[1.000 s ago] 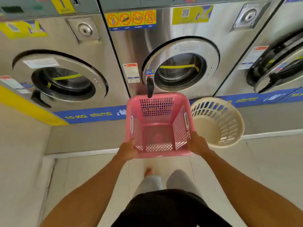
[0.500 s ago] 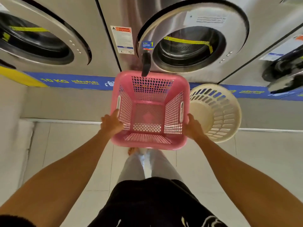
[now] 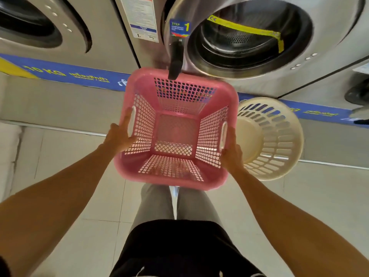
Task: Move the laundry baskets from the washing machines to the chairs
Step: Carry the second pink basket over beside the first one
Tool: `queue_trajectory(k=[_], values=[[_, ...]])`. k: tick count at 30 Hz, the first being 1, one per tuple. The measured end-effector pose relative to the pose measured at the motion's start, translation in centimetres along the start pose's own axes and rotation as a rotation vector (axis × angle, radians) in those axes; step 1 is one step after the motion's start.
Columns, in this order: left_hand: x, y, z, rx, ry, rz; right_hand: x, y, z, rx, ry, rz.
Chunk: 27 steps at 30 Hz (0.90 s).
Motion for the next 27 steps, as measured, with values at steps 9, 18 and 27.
queue_trajectory(k=[9,18,27], values=[[0.9,5.5,-1.1,-0.053,0.05,-0.074,-1.0,-0.3,2.0,0.164,0.116,0.002],[3.7,15.7,-1.7,-0.031,0.126,0.198,2.8,1.7,2.4,0.253,0.125,0.177],[6.9,25.0,-3.0,-0.091,0.283,0.483,10.6,2.8,-1.1,0.386,0.395,0.351]])
Point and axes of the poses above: each hand's wrist, its own y-axis away from the middle knuckle, its own z-axis out of the back of the hand, x = y × z, the point moved 6 cm from there along -y, towards the middle knuckle, and after that the axes turned 14 degrees about -y, right-handed, at the moved point
